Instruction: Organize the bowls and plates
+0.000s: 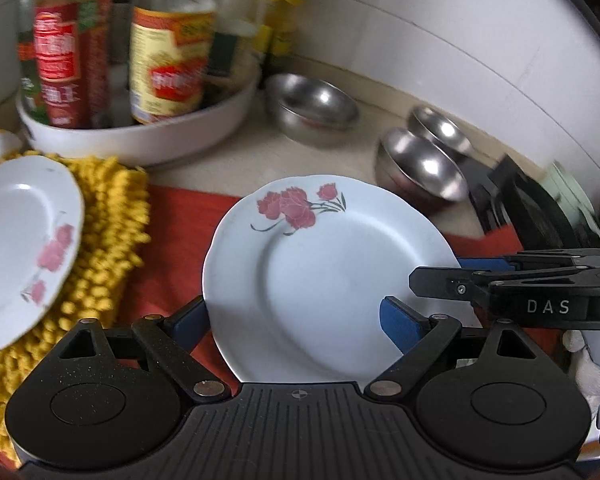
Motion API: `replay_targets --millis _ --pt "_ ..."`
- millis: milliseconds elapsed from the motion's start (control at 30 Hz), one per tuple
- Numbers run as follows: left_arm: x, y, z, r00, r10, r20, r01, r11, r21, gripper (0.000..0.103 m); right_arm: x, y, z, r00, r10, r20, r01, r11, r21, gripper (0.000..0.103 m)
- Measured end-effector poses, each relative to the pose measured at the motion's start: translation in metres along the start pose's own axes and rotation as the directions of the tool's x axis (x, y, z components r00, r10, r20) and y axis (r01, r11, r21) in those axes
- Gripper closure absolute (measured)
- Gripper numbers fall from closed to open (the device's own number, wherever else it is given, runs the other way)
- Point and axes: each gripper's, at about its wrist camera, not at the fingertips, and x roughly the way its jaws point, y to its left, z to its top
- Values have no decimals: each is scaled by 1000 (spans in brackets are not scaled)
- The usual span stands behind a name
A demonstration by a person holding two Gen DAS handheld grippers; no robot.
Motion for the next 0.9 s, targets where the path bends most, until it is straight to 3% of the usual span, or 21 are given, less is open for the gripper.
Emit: replay_targets --millis 367,600,900 --pt "17 -31 -23 992 -60 -107 69 994 88 10 -26 -22 -39 996 -84 -42 87 993 76 60" --pt "18 -41 -31 986 -87 -144 103 989 106 15 -35 -28 -60 989 -113 -92 118 991 56 60" --pt "5 -30 -30 996 -52 -75 57 996 64 12 -51 -34 -61 989 -148 -31 148 989 19 60"
